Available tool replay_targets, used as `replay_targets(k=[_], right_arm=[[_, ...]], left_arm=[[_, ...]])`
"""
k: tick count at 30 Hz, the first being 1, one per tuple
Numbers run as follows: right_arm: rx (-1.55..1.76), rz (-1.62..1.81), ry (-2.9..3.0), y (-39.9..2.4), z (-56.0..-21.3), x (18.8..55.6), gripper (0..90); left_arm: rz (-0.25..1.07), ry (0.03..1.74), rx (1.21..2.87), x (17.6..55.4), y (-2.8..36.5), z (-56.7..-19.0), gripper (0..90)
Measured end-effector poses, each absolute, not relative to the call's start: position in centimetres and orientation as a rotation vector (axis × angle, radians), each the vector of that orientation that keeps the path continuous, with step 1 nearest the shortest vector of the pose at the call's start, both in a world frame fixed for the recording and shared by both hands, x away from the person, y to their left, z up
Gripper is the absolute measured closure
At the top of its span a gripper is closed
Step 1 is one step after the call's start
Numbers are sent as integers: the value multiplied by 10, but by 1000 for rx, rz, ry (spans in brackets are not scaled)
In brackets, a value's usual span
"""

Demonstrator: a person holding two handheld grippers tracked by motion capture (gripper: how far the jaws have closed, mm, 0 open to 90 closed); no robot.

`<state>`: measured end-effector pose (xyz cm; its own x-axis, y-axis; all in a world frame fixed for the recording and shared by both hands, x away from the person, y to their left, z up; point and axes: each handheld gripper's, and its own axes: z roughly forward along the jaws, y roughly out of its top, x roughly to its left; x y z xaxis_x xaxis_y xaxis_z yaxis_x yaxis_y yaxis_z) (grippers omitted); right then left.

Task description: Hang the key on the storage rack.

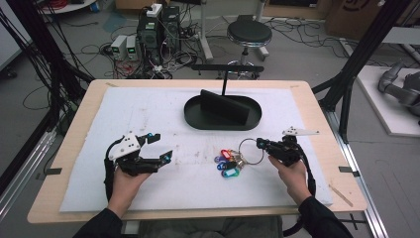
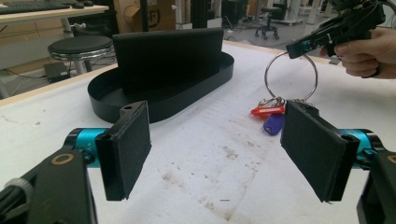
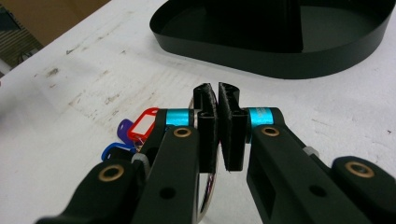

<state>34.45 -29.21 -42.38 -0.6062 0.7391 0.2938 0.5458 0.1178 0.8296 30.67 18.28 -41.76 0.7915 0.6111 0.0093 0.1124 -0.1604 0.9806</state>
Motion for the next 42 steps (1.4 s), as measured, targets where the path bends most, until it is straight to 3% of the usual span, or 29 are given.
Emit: replay_targets(k=[10,42], right_arm=[[1218,1448,2245,-287,-420,343,876],[950,1545,2146,-317,-328,365,881]], left_arm=[[489,574,1695,304,187,-416,243],[510,601,1664,297,209,-416,243]])
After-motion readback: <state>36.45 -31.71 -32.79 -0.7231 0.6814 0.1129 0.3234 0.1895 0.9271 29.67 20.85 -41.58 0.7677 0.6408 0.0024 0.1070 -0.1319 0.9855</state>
